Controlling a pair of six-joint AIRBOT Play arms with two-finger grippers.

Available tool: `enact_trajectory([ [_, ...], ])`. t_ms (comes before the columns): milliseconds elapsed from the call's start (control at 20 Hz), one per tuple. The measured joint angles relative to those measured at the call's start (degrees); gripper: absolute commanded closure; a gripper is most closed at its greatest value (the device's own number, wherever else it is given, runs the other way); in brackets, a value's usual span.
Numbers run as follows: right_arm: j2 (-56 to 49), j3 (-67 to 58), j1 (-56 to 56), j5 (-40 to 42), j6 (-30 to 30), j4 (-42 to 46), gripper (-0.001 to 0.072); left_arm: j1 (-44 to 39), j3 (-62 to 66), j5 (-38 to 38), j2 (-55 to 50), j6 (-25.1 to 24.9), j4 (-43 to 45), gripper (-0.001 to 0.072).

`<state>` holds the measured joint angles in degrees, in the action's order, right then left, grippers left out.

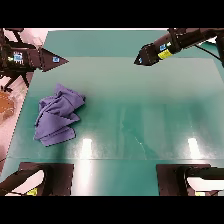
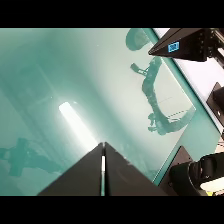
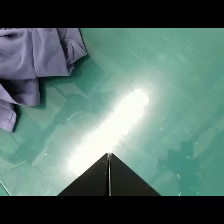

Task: Fold the shirts.

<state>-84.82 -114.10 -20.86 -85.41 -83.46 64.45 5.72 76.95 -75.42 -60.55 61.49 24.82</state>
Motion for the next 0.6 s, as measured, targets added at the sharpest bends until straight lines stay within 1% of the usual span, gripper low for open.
enact_trajectory([
  [300,0.0,0.0,0.0,1.3,0.0,0.0,0.0696,0.0,0.0,0.0,0.0,0.0,0.0,0.0683],
  [600,0.0,0.0,-0.1,0.2,0.0,-1.6,0.0696,0.0,0.0,0.0,0.0,0.0,0.0,0.0683],
])
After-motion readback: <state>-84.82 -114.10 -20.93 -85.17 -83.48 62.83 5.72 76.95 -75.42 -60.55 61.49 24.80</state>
